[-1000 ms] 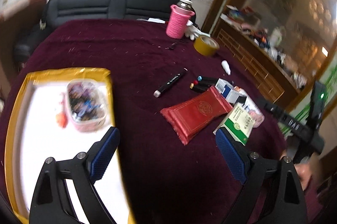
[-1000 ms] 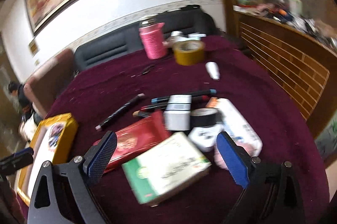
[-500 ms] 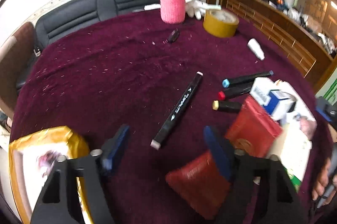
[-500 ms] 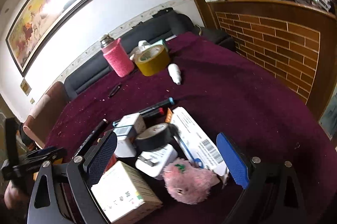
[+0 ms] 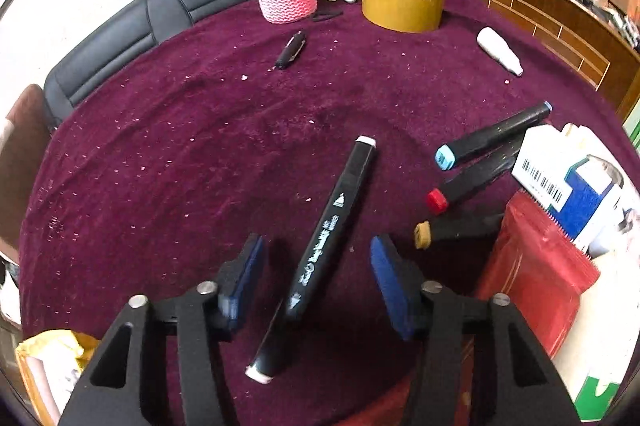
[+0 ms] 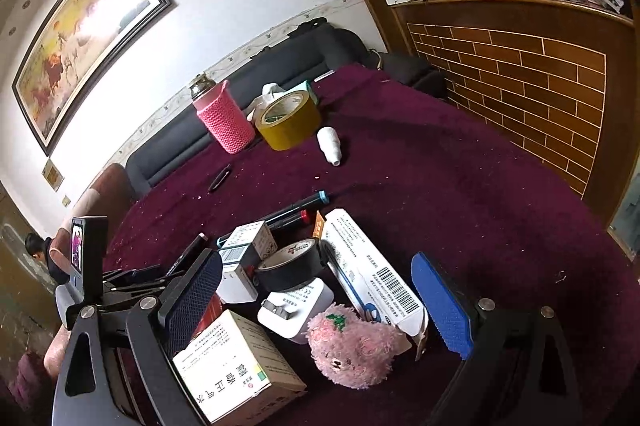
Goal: Organize objects
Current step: 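Grasp a black marker with the left tool while the right tool grasps the white barcode box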
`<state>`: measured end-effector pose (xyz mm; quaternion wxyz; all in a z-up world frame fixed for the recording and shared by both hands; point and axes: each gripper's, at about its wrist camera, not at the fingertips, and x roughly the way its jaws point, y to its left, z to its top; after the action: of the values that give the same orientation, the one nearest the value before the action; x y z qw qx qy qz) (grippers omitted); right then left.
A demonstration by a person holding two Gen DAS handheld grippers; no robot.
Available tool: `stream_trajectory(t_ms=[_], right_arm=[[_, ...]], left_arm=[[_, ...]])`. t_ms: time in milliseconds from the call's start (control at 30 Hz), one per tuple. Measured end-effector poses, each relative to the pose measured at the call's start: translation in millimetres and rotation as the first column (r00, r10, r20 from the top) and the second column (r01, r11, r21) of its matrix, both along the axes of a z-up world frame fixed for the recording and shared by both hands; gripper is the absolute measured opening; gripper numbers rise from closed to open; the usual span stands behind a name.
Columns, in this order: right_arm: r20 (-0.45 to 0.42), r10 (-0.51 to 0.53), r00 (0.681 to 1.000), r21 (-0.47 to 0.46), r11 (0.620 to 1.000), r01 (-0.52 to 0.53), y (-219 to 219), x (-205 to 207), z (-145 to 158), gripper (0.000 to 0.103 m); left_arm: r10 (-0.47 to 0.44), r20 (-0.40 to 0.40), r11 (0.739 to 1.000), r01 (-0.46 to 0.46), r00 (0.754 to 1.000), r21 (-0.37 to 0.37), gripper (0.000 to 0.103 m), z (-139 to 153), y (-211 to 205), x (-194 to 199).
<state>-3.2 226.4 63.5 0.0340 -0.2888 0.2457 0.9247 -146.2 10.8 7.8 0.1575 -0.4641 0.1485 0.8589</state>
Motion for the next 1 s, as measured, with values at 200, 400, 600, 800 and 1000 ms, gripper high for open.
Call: stream_trajectory(t_ms=[200, 400, 600, 800, 1000], right_arm=[[0.034, -0.002, 0.999, -0.003, 1.000, 0.002, 1, -4, -7, 0.098], [0.051, 0.000, 0.999, 0.034, 0.999, -0.002, -4, -6, -8, 0.098], [0.062, -0.010, 0.998, 0.060, 0.998, 0.006, -5, -7, -9, 0.098], [0.076, -0.011, 0.997, 0.081, 0.997, 0.005, -9, -8, -12, 0.098], [0.064, 0.038, 0.997, -0.011, 0.999, -0.038, -10, -9, 7, 0.098]], left_arm=[[-0.006, 0.014, 0.999, 0.005, 1.000, 0.033, 0.015, -1, 5, 9], [0.054, -0.010, 0.991, -0.052, 0.998, 0.124, 0.015, 22, -15, 25], [0.082, -0.085, 0.970, -0.060, 0.993, 0.234, 0.015, 72, -48, 76], [0.125, -0.136, 0.930, -0.068, 0.983, 0.360, 0.015, 104, -91, 153], [0.171, -0.227, 0.916, -0.070, 0.959, 0.394, 0.015, 120, -128, 224]])
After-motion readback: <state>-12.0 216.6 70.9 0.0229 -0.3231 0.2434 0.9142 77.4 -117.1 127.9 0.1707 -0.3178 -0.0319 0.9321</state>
